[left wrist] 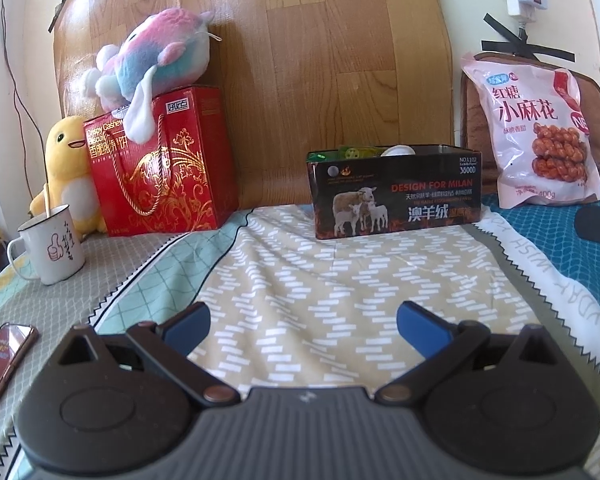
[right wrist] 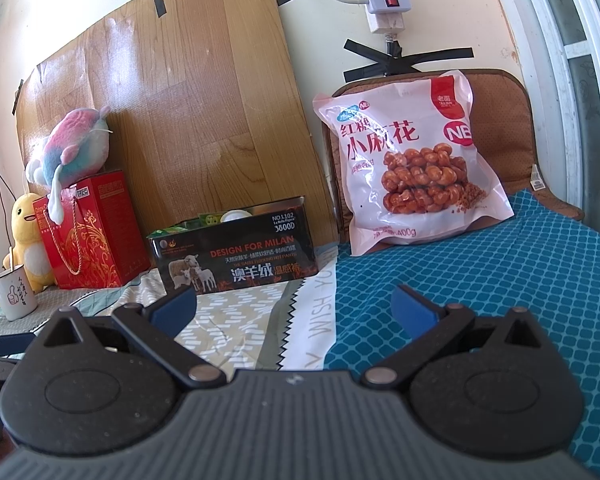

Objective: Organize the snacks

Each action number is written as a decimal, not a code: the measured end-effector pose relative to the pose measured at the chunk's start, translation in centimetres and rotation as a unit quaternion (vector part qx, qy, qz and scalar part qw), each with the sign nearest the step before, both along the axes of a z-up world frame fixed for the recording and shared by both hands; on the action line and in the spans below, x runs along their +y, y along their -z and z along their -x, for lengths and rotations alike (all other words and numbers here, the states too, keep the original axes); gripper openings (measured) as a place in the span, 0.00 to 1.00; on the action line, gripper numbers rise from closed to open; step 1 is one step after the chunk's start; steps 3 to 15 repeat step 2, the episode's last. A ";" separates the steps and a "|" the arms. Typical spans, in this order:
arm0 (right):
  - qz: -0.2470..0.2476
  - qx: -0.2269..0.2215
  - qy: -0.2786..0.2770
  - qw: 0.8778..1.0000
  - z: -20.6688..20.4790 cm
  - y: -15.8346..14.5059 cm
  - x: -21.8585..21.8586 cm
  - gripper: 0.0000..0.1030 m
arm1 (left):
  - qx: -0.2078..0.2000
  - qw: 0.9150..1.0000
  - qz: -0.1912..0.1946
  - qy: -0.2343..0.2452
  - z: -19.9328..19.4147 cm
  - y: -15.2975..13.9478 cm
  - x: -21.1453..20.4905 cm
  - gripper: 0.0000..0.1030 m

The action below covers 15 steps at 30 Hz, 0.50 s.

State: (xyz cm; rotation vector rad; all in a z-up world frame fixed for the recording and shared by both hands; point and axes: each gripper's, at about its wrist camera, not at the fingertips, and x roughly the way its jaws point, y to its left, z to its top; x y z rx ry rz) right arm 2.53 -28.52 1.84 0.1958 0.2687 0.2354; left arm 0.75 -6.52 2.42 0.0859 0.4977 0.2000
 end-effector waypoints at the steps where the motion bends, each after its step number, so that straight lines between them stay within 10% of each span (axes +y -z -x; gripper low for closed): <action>1: 0.000 0.000 0.000 1.000 0.0 0.0 0.0 1.00 | 0.002 1.000 0.002 -0.001 -0.1 0.0 0.1 1.00; 15: 0.000 0.000 0.000 1.000 0.0 0.0 0.0 1.00 | 0.005 1.000 0.005 -0.003 -0.1 0.0 0.2 1.00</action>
